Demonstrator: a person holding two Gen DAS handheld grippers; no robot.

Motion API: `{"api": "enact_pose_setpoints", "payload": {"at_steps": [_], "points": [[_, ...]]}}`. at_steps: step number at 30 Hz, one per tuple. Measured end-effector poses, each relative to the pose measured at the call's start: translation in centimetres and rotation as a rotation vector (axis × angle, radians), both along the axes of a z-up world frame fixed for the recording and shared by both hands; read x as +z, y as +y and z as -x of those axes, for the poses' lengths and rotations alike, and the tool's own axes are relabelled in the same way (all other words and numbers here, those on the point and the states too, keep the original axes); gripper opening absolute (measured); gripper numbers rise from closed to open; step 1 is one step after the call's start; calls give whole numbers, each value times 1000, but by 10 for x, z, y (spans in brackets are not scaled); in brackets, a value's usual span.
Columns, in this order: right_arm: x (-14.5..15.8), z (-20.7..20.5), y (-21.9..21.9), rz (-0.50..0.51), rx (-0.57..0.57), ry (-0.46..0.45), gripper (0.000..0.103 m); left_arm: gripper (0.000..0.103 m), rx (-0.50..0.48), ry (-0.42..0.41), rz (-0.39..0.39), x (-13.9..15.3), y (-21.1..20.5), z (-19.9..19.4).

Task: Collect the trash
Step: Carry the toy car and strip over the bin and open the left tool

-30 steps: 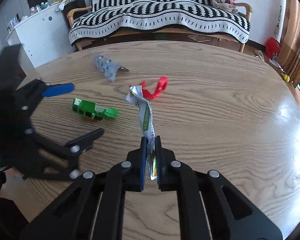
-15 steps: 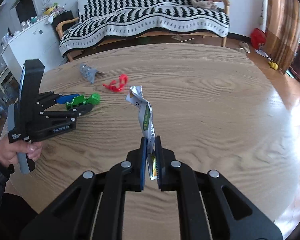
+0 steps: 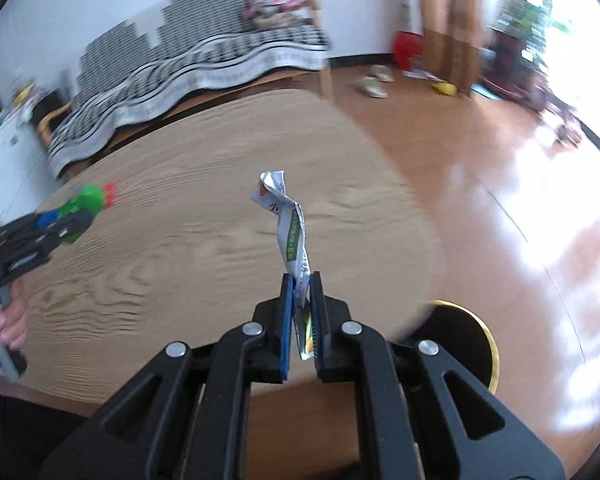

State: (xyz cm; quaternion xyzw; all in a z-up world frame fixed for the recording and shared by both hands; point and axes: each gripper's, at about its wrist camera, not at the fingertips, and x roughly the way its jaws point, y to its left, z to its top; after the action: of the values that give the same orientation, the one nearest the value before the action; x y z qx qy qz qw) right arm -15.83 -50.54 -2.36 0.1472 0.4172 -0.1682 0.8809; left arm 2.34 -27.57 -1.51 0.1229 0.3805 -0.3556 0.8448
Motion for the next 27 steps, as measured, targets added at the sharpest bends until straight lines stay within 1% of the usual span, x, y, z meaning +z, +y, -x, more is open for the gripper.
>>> {"api": "enact_pose_setpoints", "payload": {"at_steps": [3,7,10,13,16,20,24,25,27], "points": [[-9,36,-37,10,-102,26,9,50,-116,15,37,1,-51,44],[-25,82,-82,-14,-219,64,9,50,-257,42,63,-6,-112,97],[-36,110,-106,-32,-279,82,9,50,-343,66,58,-18,-150,131],[-46,131,-122,-52,-320,98,9,50,-406,99,28,-42,-185,158],[-51,141,-127,-63,-335,105,9,50,-438,133,-2,-62,-209,168],[-55,147,-128,-68,-328,111,9,50,-449,151,-31,-77,-226,165],[-55,138,-130,-76,-318,110,9,50,-456,158,-43,-84,-237,158],[-53,129,-133,-79,-316,109,9,50,-459,159,-43,-85,-237,160],[-52,128,-132,-77,-314,107,9,50,-464,158,-45,-86,-241,162]]}}
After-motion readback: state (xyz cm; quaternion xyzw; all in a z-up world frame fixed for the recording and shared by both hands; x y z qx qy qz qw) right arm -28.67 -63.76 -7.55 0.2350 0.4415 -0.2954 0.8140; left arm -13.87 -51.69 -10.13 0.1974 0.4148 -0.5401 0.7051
